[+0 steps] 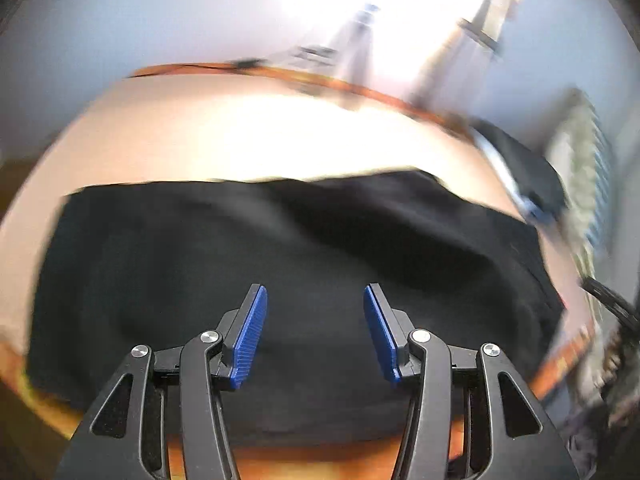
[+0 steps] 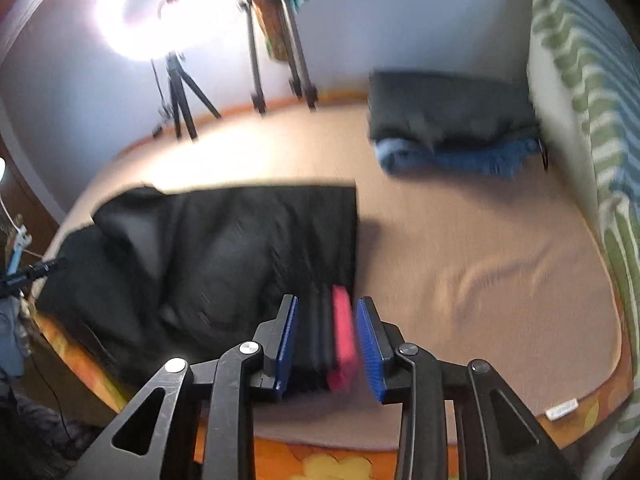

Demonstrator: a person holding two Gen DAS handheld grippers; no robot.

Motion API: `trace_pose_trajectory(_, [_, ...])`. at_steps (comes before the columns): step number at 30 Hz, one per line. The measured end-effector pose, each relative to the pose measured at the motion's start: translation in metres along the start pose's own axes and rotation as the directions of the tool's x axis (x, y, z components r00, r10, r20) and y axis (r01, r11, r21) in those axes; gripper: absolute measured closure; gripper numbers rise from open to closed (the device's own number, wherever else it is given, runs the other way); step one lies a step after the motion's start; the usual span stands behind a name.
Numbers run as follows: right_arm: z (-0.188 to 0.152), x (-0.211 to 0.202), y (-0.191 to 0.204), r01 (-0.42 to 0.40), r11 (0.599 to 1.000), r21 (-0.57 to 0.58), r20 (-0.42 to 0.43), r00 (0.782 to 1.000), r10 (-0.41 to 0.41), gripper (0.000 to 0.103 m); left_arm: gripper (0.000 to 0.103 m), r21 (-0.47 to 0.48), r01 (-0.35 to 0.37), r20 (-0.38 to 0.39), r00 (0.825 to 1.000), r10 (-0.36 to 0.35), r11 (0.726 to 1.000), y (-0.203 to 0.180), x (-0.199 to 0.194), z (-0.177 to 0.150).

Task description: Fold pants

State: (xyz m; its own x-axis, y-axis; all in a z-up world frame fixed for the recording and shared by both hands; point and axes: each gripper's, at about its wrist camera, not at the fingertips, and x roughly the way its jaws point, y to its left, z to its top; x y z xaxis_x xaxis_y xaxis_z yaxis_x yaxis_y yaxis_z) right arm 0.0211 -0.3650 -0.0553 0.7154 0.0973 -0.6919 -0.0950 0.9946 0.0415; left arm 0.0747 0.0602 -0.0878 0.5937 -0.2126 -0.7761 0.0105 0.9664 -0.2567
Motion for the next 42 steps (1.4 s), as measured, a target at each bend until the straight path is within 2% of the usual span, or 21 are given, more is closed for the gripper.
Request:
trace_pose_trajectory(3, [0.020, 0.000, 0.025, -0.052, 0.997, -0.053, 0.031, 0.998, 0.054, 0.066, 0.054, -0.117, -0.085, 0.025, 0.996, 0.089, 0.989, 0.061, -0.015, 0.003])
trace_pose_trajectory(5, [0.033, 0.003, 0.043, -0.123, 0.988, -0.092, 0.031, 0.992, 0.126, 0.061, 0.054, -0.191, -0.129, 0.039, 0.990, 0.139, 0.973, 0.097, -0.028, 0.005])
trace_pose_trajectory(6, [0.039, 0.006, 0.051, -0.150, 0.982, -0.113, 0.029, 0.988, 0.155, 0.059, 0.050, -0.219, -0.145, 0.040, 0.987, 0.157, 0.965, 0.112, -0.033, 0.004])
trace_pose_trajectory(7, [0.046, 0.011, 0.061, -0.167, 0.976, -0.137, 0.031, 0.984, 0.173, 0.053, 0.041, -0.241, -0.154, 0.038, 0.985, 0.167, 0.958, 0.124, -0.037, 0.003])
trace_pose_trajectory(9, [0.057, 0.021, 0.078, -0.187, 0.968, -0.168, 0.028, 0.980, 0.195, 0.050, 0.037, -0.300, -0.171, 0.037, 0.981, 0.191, 0.938, 0.153, -0.048, -0.003])
trace_pose_trajectory(11, [0.069, 0.037, 0.090, -0.246, 0.954, -0.172, -0.002, 0.968, 0.250, 0.049, 0.037, -0.344, -0.182, 0.030, 0.978, 0.205, 0.921, 0.170, -0.053, -0.009])
trace_pose_trajectory(14, [0.078, 0.063, 0.101, -0.292, 0.945, -0.149, -0.039, 0.956, 0.290, 0.049, 0.037, -0.411, -0.184, 0.011, 0.978, 0.207, 0.893, 0.195, -0.054, -0.021])
trace_pose_trajectory(20, [0.083, 0.103, 0.113, -0.282, 0.946, -0.161, -0.122, 0.957, 0.264, 0.049, 0.037, -0.475, -0.155, -0.042, 0.987, 0.154, 0.866, 0.215, -0.034, -0.039])
trace_pose_trajectory(25, [0.088, 0.119, 0.109, -0.270, 0.955, -0.124, -0.139, 0.957, 0.253, 0.049, 0.037, -0.423, -0.200, -0.042, 0.979, 0.202, 0.884, 0.197, -0.033, -0.041])
trace_pose_trajectory(27, [0.088, 0.119, 0.110, -0.274, 0.954, -0.124, -0.141, 0.956, 0.257, 0.049, 0.037, -0.362, -0.261, -0.039, 0.963, 0.265, 0.895, 0.183, -0.032, -0.040])
trace_pose_trajectory(28, [0.088, 0.119, 0.112, -0.276, 0.953, -0.129, -0.144, 0.956, 0.257, 0.049, 0.037, -0.299, -0.304, -0.037, 0.951, 0.307, 0.905, 0.170, -0.029, -0.038])
trace_pose_trajectory(31, [0.087, 0.120, 0.118, -0.273, 0.950, -0.151, -0.150, 0.956, 0.251, 0.049, 0.037, -0.214, -0.363, -0.032, 0.930, 0.365, 0.907, 0.158, -0.024, -0.038])
trace_pose_trajectory(34, [0.086, 0.120, 0.125, -0.263, 0.948, -0.180, -0.152, 0.959, 0.238, 0.049, 0.037, -0.178, -0.353, 0.004, 0.933, 0.359, 0.919, 0.149, -0.026, -0.037])
trace_pose_trajectory(36, [0.086, 0.119, 0.126, -0.268, 0.945, -0.185, -0.154, 0.958, 0.241, 0.049, 0.039, -0.138, -0.366, -0.004, 0.930, 0.369, 0.920, 0.146, -0.021, -0.037])
trace_pose_trajectory(38, [0.086, 0.119, 0.126, -0.268, 0.946, -0.182, -0.155, 0.958, 0.242, 0.049, 0.048, -0.122, -0.350, -0.035, 0.937, 0.348, 0.929, 0.146, -0.012, -0.039])
trace_pose_trajectory(39, [0.086, 0.120, 0.125, -0.268, 0.947, -0.179, -0.155, 0.958, 0.241, 0.049, 0.050, -0.129, -0.341, -0.042, 0.940, 0.338, 0.931, 0.148, -0.009, -0.041])
trace_pose_trajectory(41, [0.087, 0.120, 0.123, -0.271, 0.948, -0.168, -0.153, 0.957, 0.247, 0.049, 0.056, -0.122, -0.335, -0.021, 0.942, 0.335, 0.934, 0.149, -0.012, -0.044])
trace_pose_trajectory(42, [0.087, 0.119, 0.122, -0.273, 0.948, -0.162, -0.152, 0.956, 0.249, 0.049, 0.069, -0.119, -0.338, -0.019, 0.941, 0.338, 0.934, 0.149, -0.013, -0.044])
